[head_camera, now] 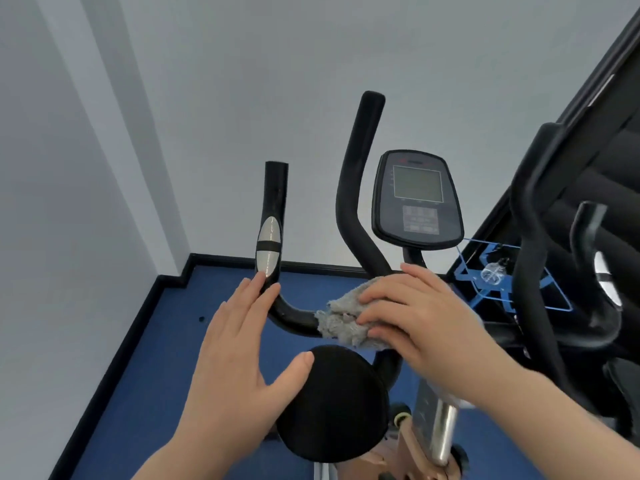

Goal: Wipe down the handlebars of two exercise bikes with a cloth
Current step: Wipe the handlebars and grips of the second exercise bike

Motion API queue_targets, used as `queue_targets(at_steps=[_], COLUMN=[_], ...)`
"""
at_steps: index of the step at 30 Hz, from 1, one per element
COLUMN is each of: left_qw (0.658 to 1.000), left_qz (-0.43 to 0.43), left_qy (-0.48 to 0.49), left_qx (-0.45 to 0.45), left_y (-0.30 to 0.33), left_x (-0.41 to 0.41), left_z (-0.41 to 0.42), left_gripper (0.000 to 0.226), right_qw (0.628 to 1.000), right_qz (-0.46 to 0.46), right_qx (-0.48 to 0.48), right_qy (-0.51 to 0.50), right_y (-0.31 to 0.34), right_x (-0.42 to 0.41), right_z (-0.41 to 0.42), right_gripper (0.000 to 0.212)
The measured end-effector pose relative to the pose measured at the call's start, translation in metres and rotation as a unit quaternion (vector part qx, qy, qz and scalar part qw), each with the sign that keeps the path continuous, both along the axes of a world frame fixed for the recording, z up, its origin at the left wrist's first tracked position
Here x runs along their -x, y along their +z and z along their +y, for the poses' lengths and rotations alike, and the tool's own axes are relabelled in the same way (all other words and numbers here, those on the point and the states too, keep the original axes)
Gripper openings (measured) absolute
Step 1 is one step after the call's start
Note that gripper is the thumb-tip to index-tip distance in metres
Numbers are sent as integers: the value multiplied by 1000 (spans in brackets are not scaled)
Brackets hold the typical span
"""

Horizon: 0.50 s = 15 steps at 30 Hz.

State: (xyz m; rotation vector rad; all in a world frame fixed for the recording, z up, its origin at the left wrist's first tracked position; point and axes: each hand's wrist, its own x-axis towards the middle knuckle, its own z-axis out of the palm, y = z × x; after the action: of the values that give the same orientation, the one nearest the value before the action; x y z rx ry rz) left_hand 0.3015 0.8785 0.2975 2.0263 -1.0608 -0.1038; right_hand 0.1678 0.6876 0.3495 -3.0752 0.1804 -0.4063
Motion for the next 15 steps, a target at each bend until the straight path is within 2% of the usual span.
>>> queue_targets(at_steps=[3, 5, 10, 15], left_qw=[1000, 999, 997, 997], left_qz=[25, 43, 72, 73], left_qy=[7, 13, 18, 17], left_qx=[6, 12, 30, 20], left_y=[-6, -9, -13, -12], left_x=[2, 4, 5, 7], left_z=[1, 1, 1, 3], left_gripper=[81, 83, 83, 85], right_qw=[996, 994, 984, 988], right_qz=[67, 90, 51, 126], right_qx=[11, 3, -168, -91], right_qy=[59, 61, 24, -23], right_y=[10, 10, 3, 5], right_x=[-3, -12, -53, -39], right_z=[-9, -2, 19, 9], right_gripper=[9, 10, 22, 28])
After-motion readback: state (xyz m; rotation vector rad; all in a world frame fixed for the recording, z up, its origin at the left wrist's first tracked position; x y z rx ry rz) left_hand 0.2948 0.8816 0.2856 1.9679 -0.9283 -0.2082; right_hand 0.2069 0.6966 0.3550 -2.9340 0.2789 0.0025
